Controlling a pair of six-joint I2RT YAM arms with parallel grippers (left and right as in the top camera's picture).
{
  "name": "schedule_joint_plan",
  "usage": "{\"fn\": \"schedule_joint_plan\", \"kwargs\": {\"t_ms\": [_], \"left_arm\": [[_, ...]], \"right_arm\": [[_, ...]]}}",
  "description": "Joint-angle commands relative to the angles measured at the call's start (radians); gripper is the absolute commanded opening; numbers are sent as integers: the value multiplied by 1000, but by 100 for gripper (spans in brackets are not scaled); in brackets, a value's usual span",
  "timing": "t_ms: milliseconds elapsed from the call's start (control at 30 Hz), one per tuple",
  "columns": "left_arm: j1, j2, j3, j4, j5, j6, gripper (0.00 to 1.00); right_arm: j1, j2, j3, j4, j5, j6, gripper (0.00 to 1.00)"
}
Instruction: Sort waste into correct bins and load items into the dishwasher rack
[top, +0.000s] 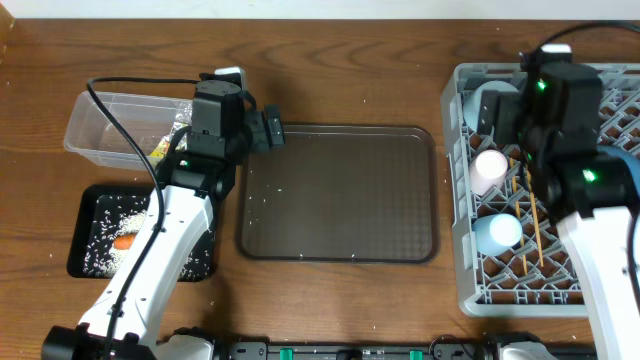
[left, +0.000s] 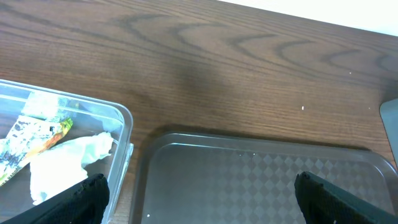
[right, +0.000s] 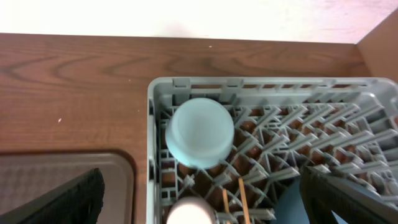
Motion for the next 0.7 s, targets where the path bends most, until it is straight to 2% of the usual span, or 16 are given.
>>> {"fn": "schedule_joint_plan", "kwargs": {"t_ms": [0, 400, 667], "left_arm": [[3, -8, -1, 0, -8, -2, 98], [3, -8, -1, 0, -8, -2, 98], [3, -8, -1, 0, -8, -2, 98]], "right_arm": [[8, -129, -6, -36, -1, 11, 99], [8, -533, -11, -207, -1, 11, 99], [8, -666, -11, -304, -1, 11, 99]]}}
